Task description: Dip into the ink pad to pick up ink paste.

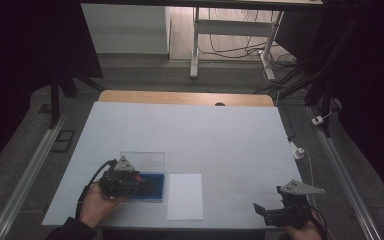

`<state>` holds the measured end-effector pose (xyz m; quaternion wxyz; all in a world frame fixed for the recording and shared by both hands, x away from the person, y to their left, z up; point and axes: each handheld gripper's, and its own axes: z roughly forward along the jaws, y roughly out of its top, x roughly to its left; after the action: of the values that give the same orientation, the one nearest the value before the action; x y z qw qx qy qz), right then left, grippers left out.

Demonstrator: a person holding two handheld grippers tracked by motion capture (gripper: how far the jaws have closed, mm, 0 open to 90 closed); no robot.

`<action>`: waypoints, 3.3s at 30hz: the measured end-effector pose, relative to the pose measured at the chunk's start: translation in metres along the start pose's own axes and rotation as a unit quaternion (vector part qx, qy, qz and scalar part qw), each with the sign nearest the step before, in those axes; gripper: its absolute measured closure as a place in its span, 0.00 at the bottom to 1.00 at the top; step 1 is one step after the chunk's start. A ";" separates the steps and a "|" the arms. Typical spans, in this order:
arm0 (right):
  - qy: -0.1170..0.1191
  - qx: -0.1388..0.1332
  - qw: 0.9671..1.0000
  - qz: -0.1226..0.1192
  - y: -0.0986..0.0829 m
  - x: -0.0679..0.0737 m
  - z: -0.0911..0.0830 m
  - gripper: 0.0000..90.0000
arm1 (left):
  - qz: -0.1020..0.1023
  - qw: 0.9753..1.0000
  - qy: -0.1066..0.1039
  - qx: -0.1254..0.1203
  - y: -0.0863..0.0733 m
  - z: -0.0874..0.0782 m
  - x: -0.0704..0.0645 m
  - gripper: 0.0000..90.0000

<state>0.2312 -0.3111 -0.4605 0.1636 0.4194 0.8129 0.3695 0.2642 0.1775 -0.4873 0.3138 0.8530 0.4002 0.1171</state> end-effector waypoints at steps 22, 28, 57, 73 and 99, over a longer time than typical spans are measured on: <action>0.000 0.003 1.000 0.000 0.000 0.000 0.000 0.00 | 0.014 1.000 -0.010 0.000 0.011 0.010 -0.006 0.65; 0.000 0.003 1.000 0.000 0.000 0.000 0.000 0.00 | 0.014 1.000 -0.005 0.014 0.012 0.015 -0.006 0.65; 0.000 0.002 1.000 -0.003 0.000 0.000 0.000 0.00 | 0.010 1.000 0.008 0.017 0.011 0.020 -0.011 0.65; 0.001 0.002 1.000 -0.003 0.000 0.000 0.000 0.00 | 0.021 0.999 0.024 0.022 0.012 0.020 -0.016 0.65; 0.000 0.001 1.000 -0.001 0.000 0.000 0.000 0.00 | 0.018 1.000 0.010 0.011 0.010 0.010 -0.009 0.65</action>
<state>0.2314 -0.3112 -0.4603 0.1633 0.4184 0.8139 0.3686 0.2688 0.1610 -0.4887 0.2983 0.8623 0.3891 0.1264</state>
